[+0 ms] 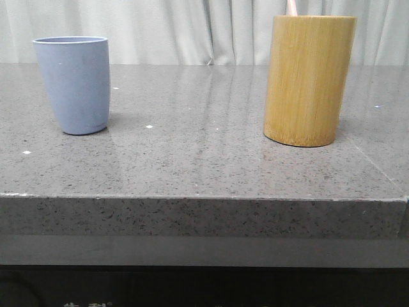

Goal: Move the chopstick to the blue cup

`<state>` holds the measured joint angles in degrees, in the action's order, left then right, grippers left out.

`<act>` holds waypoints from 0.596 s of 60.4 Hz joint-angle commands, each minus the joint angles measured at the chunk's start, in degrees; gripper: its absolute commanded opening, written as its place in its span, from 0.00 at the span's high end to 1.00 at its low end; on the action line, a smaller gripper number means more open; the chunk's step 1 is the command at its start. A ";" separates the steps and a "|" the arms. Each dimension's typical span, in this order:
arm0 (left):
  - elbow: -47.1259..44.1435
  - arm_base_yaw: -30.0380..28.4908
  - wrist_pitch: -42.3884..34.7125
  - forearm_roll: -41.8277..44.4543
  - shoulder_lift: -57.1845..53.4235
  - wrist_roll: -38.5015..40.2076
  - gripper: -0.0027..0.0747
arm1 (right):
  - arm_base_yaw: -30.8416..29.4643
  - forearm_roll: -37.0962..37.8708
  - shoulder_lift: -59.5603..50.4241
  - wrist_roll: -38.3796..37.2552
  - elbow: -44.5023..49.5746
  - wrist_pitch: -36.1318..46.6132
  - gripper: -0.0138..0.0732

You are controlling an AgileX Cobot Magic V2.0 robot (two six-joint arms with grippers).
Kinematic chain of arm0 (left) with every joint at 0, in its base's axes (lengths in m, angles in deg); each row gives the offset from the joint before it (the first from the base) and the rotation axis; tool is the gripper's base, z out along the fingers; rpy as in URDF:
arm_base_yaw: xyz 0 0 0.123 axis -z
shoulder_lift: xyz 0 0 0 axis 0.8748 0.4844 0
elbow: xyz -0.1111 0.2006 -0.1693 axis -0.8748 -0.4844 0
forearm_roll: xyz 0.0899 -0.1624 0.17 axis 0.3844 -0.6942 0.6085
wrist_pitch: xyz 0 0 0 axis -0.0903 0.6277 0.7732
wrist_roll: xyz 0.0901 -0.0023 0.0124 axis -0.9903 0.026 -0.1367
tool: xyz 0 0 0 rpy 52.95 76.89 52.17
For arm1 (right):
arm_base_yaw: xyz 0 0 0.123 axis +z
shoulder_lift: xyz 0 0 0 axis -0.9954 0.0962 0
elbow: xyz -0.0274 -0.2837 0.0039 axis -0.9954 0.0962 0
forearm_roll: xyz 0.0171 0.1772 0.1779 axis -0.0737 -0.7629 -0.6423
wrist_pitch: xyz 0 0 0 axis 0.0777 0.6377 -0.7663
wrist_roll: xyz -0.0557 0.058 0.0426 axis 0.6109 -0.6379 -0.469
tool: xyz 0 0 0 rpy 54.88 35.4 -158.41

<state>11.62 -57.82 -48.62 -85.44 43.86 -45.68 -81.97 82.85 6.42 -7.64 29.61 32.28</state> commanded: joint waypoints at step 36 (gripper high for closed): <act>14.27 -0.08 -14.16 -0.82 0.32 0.53 0.99 | -0.42 -5.01 0.43 0.16 -14.79 -0.94 0.94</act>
<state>17.98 -57.82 -61.19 -85.83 43.86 -45.68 -81.97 79.13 6.42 -7.76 21.48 30.39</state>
